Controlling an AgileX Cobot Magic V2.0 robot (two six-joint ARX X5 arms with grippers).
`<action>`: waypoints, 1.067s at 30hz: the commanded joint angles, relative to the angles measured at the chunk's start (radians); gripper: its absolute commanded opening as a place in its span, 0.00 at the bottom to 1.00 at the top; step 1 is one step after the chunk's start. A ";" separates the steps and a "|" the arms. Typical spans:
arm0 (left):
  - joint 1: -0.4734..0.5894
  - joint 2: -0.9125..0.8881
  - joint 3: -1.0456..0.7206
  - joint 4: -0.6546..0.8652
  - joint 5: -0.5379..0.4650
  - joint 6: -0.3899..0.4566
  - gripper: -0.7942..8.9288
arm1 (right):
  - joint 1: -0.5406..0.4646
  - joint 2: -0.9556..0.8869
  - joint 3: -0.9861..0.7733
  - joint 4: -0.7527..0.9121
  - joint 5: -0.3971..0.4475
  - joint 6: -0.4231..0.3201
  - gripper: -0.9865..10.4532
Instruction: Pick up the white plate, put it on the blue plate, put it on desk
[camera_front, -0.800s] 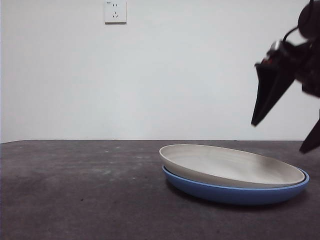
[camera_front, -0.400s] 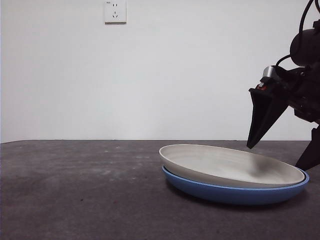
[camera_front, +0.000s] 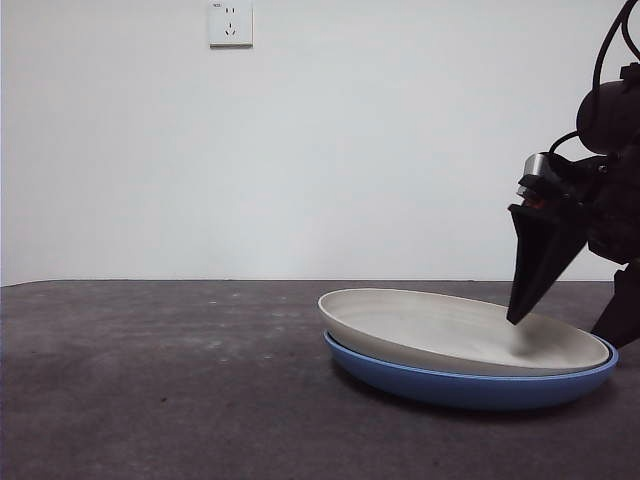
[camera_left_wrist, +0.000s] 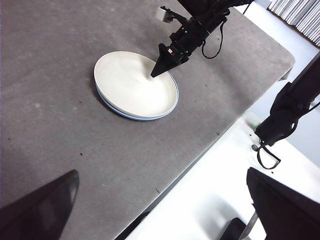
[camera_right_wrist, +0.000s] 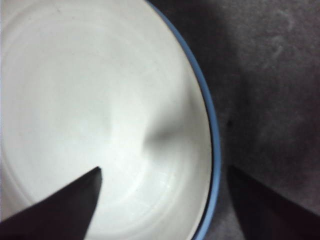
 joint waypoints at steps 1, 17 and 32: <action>-0.003 0.004 0.012 0.011 0.001 -0.003 0.69 | -0.002 0.020 0.008 0.000 -0.002 -0.009 0.24; -0.003 0.004 0.012 0.011 0.001 0.005 0.69 | -0.049 0.003 0.069 -0.087 0.008 0.017 0.09; -0.003 0.004 0.012 0.039 0.001 0.062 0.69 | 0.084 0.000 0.254 -0.192 -0.052 0.164 0.09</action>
